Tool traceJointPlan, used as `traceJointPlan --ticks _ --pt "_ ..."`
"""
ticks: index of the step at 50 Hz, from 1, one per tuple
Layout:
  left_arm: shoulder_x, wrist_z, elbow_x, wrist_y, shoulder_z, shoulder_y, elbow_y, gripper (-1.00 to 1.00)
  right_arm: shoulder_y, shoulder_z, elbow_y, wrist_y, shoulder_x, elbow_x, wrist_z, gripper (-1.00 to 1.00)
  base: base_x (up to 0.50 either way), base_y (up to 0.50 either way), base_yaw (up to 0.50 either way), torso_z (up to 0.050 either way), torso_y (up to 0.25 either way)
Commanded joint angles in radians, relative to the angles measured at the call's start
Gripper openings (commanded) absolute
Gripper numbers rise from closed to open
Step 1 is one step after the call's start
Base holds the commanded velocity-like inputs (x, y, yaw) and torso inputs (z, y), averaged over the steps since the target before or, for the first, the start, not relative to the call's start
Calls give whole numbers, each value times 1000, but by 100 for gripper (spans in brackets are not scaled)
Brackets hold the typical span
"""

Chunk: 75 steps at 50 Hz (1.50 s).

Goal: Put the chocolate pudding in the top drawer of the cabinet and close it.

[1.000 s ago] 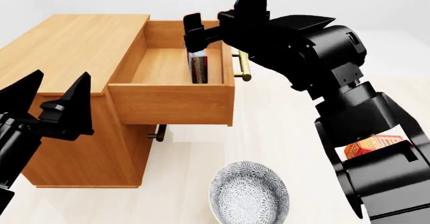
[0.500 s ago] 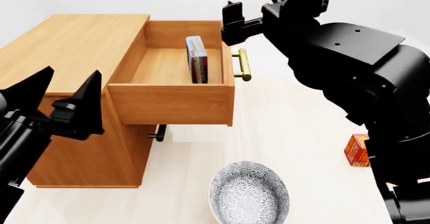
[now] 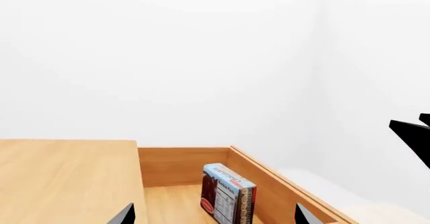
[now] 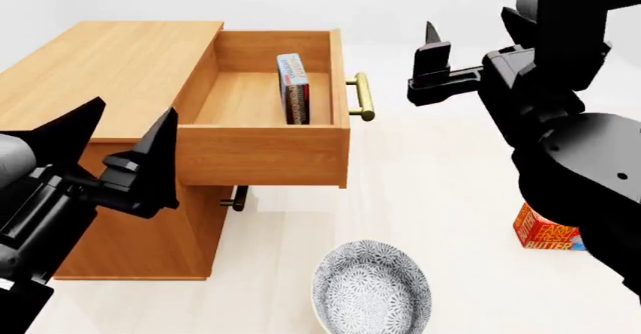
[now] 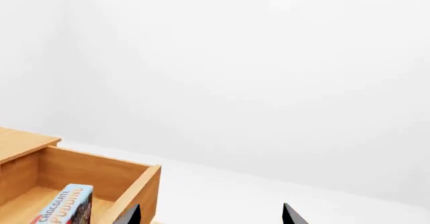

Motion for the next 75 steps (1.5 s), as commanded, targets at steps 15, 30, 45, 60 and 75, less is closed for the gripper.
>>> traceJointPlan --ticks 15,30,45,60,75 --pt "95 -44 17 -90 -10 -34 46 100 -442 192 -274 -242 275 -82 77 100 0 0 0 0 0" --pt "253 -47 -3 -167 -7 -74 4 100 -738 396 -350 -374 409 -64 129 100 0 0 0 0 0" --pt "434 -63 -10 -267 13 -126 3 100 -1025 656 -381 -461 450 -53 140 100 0 0 0 0 0" --pt "642 -76 -82 -358 44 -167 -56 100 -1104 723 -369 -485 402 -115 148 100 0 0 0 0 0" --pt "817 -134 -110 -450 85 -195 -133 100 -1314 968 -419 -489 355 -96 82 100 0 0 0 0 0"
